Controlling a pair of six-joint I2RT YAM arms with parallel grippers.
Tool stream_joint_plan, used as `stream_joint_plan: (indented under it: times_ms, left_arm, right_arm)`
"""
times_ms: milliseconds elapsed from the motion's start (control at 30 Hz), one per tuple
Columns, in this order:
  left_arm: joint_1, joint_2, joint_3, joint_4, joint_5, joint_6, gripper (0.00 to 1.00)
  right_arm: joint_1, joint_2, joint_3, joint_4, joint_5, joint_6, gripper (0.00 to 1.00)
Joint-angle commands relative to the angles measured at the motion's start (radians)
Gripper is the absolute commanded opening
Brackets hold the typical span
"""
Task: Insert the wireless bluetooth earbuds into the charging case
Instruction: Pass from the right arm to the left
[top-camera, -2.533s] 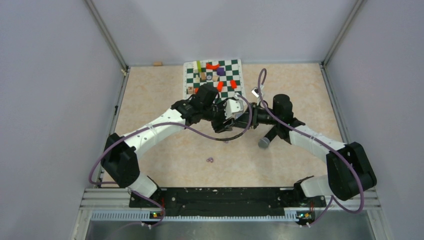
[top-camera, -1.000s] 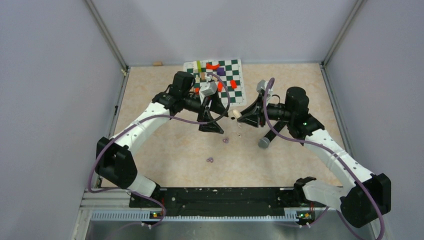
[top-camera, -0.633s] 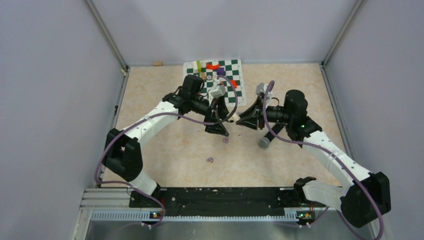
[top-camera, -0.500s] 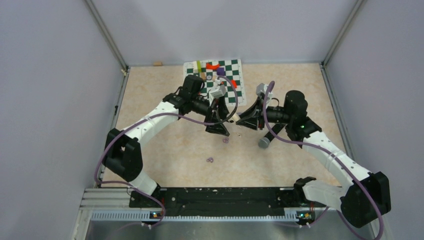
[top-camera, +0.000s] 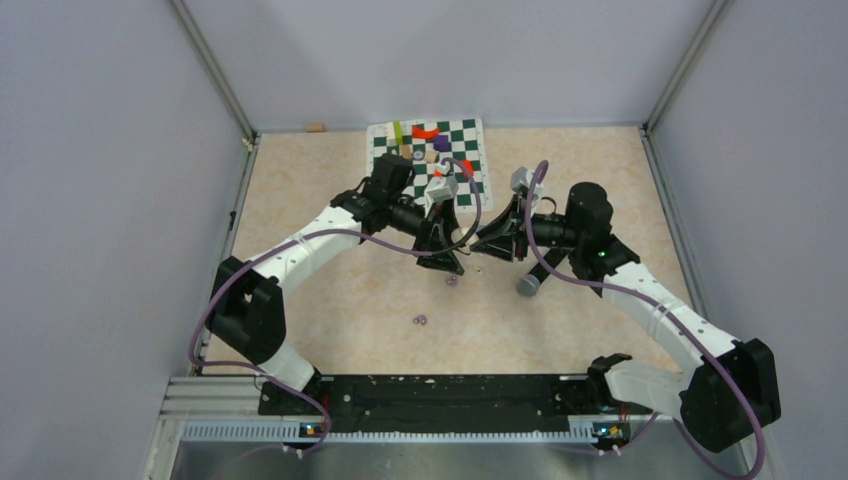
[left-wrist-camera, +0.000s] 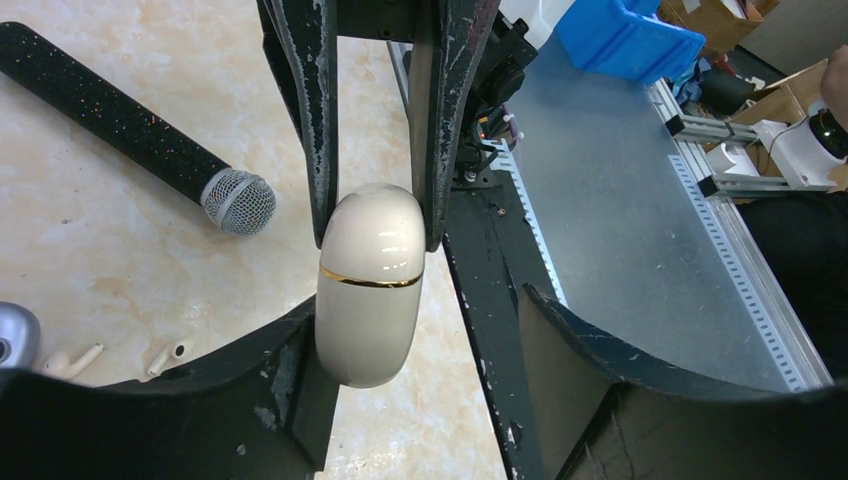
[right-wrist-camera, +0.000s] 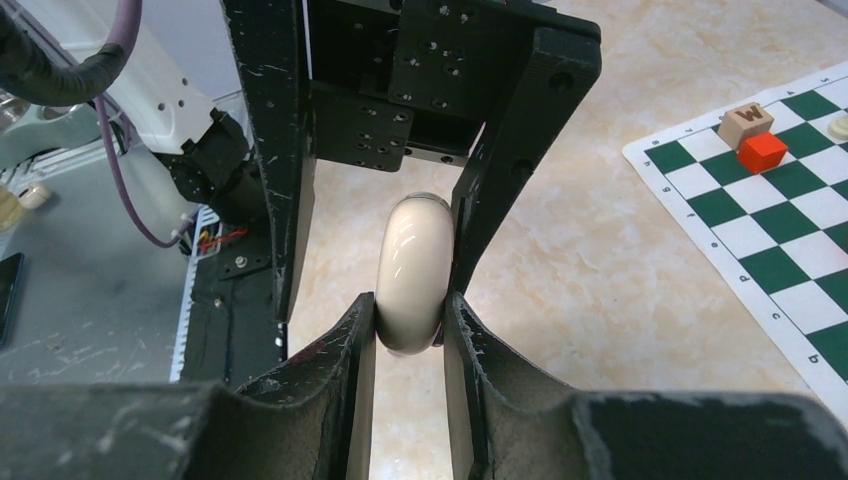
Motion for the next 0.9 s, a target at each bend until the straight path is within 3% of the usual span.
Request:
stream_joint_plan:
  times_ms: [0,133,467,867]
  left_arm:
    - [-0.005,-0.033,-0.002,0.039,0.013,0.000,0.65]
    - [-0.005,-0.041,-0.003,0.039,0.000,0.005,0.59]
    - [-0.005,-0.048,-0.003,0.041,-0.009,0.006,0.59]
    - [-0.005,-0.041,0.000,0.043,-0.012,0.004,0.22]
  right_arm:
    - [0.013,0.006,-0.008,0.056,-0.040,0.008,0.15]
    - [0.013,0.005,-0.011,0.049,-0.048,0.009,0.15]
    - [0.012,0.003,-0.018,0.054,-0.060,0.023,0.15]
    - [0.012,0.002,-0.026,0.049,-0.050,0.005,0.15]
